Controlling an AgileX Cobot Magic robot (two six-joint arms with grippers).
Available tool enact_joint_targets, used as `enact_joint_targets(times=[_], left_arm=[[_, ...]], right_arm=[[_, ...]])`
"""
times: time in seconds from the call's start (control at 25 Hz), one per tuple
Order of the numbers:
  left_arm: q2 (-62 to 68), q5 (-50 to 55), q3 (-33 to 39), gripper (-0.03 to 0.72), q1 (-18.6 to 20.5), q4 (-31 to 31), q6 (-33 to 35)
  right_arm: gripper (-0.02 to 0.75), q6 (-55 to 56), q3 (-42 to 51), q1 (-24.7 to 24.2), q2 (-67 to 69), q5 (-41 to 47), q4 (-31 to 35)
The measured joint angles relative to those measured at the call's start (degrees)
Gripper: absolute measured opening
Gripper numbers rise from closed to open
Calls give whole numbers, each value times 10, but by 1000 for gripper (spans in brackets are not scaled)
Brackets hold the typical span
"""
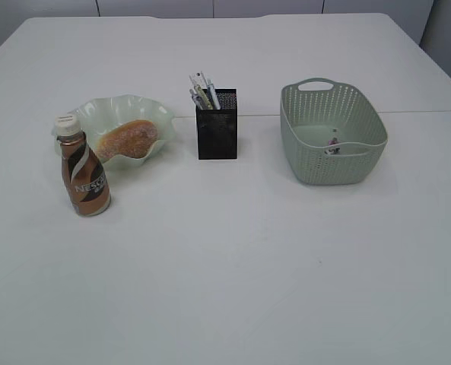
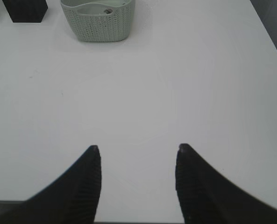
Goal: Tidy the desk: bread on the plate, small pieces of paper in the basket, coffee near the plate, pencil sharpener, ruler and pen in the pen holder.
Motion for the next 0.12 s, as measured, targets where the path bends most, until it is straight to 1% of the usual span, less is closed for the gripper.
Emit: enact_joint_targets(times=[0.12], left_arm=[[0,0,0,287,0,0,0]], right_arm=[[410,0,0,0,0,-1,0]])
